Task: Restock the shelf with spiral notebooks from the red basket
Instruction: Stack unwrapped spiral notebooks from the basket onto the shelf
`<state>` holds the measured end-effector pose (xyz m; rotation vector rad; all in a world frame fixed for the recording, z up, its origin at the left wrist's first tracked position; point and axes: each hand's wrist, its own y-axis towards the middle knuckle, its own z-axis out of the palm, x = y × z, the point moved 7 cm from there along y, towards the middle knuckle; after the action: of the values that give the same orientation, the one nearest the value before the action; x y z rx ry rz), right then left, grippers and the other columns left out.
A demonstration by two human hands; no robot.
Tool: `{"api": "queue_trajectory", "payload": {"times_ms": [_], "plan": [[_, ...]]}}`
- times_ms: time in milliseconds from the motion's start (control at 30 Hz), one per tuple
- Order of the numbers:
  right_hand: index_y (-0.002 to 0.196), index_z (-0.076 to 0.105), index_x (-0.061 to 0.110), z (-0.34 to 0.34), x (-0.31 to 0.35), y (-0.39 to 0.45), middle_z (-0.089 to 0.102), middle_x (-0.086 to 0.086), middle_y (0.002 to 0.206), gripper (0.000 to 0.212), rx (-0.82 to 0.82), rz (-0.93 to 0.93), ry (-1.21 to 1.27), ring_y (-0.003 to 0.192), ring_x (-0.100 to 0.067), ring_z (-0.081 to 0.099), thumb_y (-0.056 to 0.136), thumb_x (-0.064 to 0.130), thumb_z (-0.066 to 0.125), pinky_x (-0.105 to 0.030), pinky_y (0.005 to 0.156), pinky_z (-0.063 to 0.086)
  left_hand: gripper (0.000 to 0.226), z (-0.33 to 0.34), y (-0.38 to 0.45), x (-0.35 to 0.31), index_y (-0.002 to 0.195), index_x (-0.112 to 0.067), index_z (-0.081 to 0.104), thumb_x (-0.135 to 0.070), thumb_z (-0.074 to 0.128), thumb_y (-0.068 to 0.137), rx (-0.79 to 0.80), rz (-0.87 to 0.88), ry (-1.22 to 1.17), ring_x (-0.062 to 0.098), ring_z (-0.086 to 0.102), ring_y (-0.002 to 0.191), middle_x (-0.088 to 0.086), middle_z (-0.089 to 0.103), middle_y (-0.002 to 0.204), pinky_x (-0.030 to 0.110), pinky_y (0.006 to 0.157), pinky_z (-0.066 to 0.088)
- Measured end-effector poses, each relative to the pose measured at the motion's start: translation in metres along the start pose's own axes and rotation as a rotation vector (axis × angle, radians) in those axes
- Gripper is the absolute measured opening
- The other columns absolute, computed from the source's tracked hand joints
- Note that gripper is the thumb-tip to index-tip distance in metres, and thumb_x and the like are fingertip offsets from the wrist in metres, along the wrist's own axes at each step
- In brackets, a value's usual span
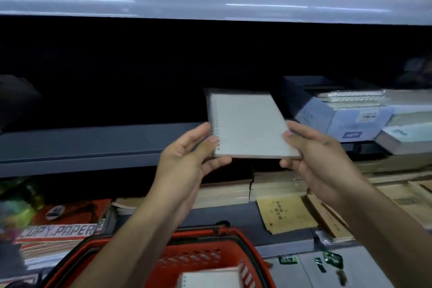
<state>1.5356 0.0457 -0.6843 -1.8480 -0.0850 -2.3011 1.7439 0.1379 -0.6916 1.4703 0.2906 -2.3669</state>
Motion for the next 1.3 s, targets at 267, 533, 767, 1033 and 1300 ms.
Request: {"api": "queue_trajectory", "payload": {"times_ms": [267, 533, 767, 1033, 1300], "plan": [[0.107, 0.068, 0.006, 0.017, -0.008, 0.082, 0.065, -0.017, 0.124, 0.012, -0.072, 0.061, -0.032, 0.091, -0.023, 0.064, 0.097, 0.007, 0.061, -0.019, 0.046, 0.052, 0.034, 0.004, 0.059, -0.004, 0.125, -0.003, 0.062, -0.003, 0.067, 0.092, -0.125, -0.008, 0.061, 0.021, 0.076, 0.090, 0.012, 0.073, 0.113, 0.030, 0.078, 0.063], [0.118, 0.065, 0.009, -0.002, -0.014, 0.047, 0.075, -0.011, 0.102, 0.034, -0.076, -0.168, -0.147, 0.086, -0.022, 0.077, 0.087, 0.017, 0.076, -0.028, 0.074, 0.062, 0.037, -0.004, 0.044, 0.004, 0.120, -0.032, 0.065, -0.026, 0.077, 0.086, -0.170, 0.202, 0.472, 0.004, 0.074, 0.077, -0.019, 0.075, 0.075, 0.001, 0.056, 0.046], [0.120, 0.066, 0.009, 0.003, -0.014, 0.085, 0.076, -0.009, 0.097, 0.044, -0.090, -0.232, -0.198, 0.080, -0.018, 0.075, 0.081, 0.021, 0.081, -0.033, 0.085, 0.059, 0.030, 0.002, 0.080, -0.002, 0.113, -0.022, 0.072, -0.024, 0.079, 0.084, -0.286, 0.300, 0.538, -0.004, 0.059, 0.082, -0.018, 0.057, 0.112, 0.002, 0.074, 0.047], [0.126, 0.067, 0.013, 0.006, -0.016, 0.119, 0.058, -0.003, 0.069, 0.046, -0.152, -0.259, -0.282, 0.056, -0.010, 0.051, 0.085, 0.030, 0.079, -0.023, 0.051, 0.046, 0.030, 0.004, 0.111, 0.003, 0.108, -0.028, 0.074, -0.029, 0.083, 0.080, -0.299, 0.249, 0.518, 0.021, 0.065, 0.111, -0.016, 0.058, 0.119, 0.041, 0.099, 0.054], [0.140, 0.052, 0.028, -0.001, -0.013, 0.067, 0.064, -0.006, 0.077, 0.051, -0.229, -0.265, -0.384, 0.072, -0.011, 0.061, 0.093, 0.040, 0.067, -0.039, 0.088, 0.052, 0.040, -0.015, 0.062, -0.007, 0.123, -0.035, 0.065, -0.035, 0.077, 0.084, -0.260, 0.208, 0.564, 0.001, 0.062, 0.064, -0.018, 0.063, 0.113, 0.023, 0.078, 0.056]]}}
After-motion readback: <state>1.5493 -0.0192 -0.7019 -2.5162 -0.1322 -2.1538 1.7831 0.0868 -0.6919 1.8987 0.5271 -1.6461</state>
